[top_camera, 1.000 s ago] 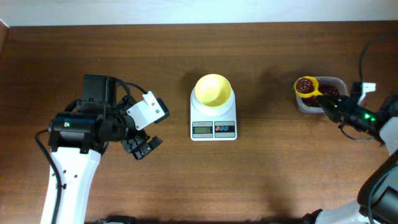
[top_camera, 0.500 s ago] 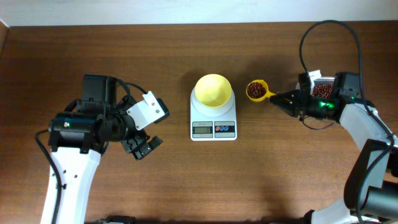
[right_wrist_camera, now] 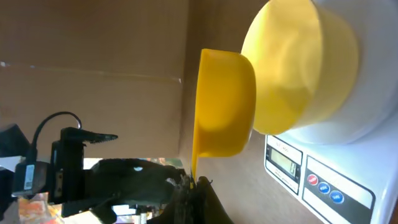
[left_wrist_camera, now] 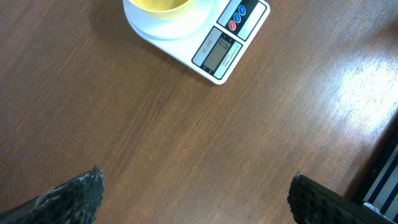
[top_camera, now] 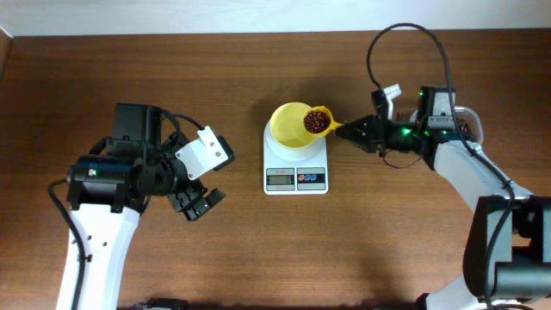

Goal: Scoop item into bowl and weigh 50g on scale
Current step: 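Lift the filled scoop and carry it over the yellow bowl, then tilt the scoop with the right gripper to pour beans into bowl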

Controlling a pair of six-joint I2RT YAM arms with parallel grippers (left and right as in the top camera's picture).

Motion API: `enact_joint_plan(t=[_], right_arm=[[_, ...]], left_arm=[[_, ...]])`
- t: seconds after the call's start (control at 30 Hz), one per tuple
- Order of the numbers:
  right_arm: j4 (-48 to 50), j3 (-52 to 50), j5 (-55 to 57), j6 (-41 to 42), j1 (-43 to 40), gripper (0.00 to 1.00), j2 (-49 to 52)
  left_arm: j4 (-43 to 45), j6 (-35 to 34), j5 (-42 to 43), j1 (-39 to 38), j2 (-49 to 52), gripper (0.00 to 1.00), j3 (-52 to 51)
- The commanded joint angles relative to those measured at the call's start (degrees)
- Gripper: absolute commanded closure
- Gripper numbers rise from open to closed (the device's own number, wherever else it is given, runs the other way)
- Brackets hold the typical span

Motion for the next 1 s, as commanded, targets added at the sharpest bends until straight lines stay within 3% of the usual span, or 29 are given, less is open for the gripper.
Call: enact_joint_plan(t=[0.0,0.23,0.6,0.97], right_arm=[[0.81,0.22,2.47,0.33,1.22,0.96,-1.49],[8.41,0.22,11.76,-0.37,5.18,0.96,-1.46],[8.57,0.22,14.6,-29.0,8.02,0.96,-1.2],[7.48,-0.07,21.49,-35.12,8.02,0.96,-1.14]], left_arm=[[-0.07,1.09,0.04,0.26,0.24,0.01,-0.5],[-0.07,1.09,0.04,0.26,0.24,0.01,-0.48],[-0.07,1.09,0.02,0.26,0.24,0.01,-0.5],[-0.07,1.09,0.04,0.26,0.24,0.01,-0.48]])
